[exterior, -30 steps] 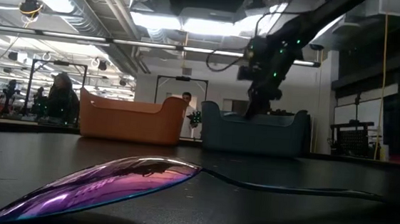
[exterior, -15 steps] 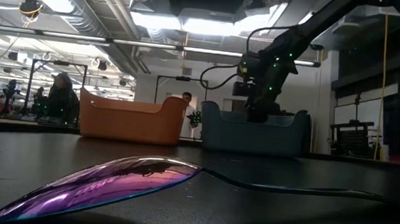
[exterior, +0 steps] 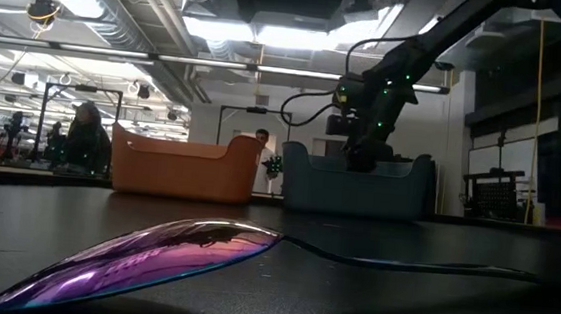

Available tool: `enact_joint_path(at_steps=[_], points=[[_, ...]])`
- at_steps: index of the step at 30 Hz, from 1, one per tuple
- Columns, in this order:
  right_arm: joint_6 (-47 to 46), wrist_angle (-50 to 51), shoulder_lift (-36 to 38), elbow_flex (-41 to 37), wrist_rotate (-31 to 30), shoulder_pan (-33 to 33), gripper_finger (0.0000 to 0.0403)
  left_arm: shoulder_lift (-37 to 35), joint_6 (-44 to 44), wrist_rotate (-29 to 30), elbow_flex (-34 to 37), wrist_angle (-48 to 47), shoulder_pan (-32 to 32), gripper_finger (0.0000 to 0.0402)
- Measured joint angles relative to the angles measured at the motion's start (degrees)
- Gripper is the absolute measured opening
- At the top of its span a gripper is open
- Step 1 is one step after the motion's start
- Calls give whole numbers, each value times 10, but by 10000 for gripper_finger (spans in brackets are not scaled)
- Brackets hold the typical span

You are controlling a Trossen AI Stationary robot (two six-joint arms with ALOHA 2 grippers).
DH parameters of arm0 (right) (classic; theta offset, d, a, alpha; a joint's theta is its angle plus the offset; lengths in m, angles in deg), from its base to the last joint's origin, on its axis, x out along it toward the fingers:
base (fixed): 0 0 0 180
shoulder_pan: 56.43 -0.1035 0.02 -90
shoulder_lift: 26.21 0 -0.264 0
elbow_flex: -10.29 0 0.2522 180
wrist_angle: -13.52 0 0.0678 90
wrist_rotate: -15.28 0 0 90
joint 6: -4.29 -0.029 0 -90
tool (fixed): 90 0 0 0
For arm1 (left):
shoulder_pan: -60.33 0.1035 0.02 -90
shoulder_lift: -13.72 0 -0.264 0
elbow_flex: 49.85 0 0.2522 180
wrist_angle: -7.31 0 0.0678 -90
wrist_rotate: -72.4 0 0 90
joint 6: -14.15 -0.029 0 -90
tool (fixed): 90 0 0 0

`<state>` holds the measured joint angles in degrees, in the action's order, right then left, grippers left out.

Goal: Sort silverware by color (type)
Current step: Put the blue spoon into the top blue bin, then put the purple spoon into the bottom blue bin

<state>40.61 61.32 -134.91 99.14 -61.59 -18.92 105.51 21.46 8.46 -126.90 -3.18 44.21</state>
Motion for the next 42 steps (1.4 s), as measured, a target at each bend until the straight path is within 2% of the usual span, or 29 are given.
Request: enact_joint_path(at_steps=[20,32,42], points=[[0,-2,0,0,-7,0,2,0,0,0,0,0,0,82],[0,-13,0,0,-21,0,105,0,0,0,0,0,0,82],[0,-12,1,0,-21,0,119,0,0,0,0,0,0,82]])
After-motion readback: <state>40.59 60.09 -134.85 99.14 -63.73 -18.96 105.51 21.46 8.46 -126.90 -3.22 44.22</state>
